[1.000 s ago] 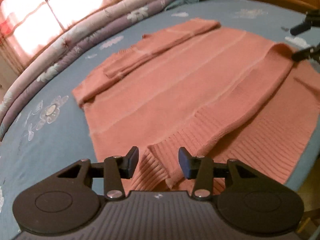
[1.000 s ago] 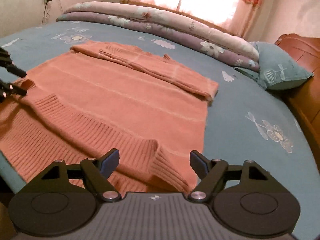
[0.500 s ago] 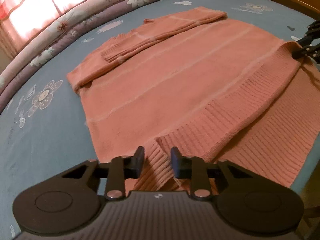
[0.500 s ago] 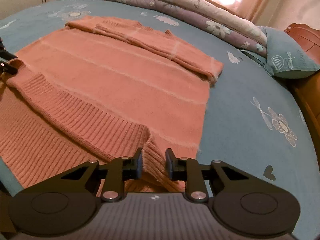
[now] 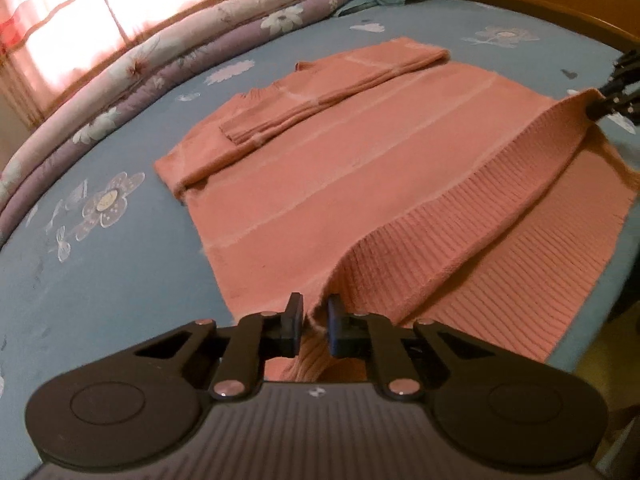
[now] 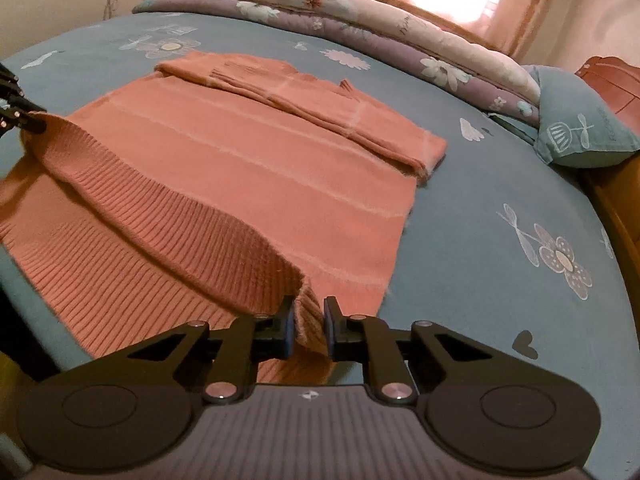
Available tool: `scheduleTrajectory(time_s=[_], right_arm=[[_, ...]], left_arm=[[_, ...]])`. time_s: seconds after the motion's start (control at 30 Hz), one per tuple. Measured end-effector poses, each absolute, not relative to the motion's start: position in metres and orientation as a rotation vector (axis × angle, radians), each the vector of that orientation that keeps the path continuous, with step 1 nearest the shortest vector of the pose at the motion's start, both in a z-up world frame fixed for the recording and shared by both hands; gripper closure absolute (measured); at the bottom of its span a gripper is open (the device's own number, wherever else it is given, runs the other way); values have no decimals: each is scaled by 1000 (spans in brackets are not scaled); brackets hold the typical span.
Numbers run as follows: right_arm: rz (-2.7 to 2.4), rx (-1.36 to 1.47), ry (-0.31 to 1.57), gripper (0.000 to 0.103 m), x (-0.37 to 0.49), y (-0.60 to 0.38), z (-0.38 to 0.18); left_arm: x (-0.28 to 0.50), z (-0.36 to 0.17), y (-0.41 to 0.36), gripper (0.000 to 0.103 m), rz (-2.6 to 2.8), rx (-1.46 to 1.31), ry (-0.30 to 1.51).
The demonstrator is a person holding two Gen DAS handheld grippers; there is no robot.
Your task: Fold clothes
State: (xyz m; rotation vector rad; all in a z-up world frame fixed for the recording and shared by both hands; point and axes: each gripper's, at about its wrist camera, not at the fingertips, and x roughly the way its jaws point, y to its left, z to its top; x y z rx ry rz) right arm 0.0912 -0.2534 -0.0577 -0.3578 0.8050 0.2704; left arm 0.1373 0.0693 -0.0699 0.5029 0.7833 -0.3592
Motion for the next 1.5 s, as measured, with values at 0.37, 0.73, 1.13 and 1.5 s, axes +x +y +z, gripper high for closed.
scheduleTrajectory(time_s=[0.37,0.73,1.13,1.5], right_arm=[[304,-388,877,91,63,-265,-60],[335,-370,849,54,61,-257,-50],[388,-340,865,40,120,-235,-59],[507,-361,924,82,126,-235,-71]], left_arm=[[97,-65,83,95,-382,545,785],[116,-63,72,85,-415,521,784],[163,-90,39,59,-457,528,846],[178,-95,57,93,-446,465,918]])
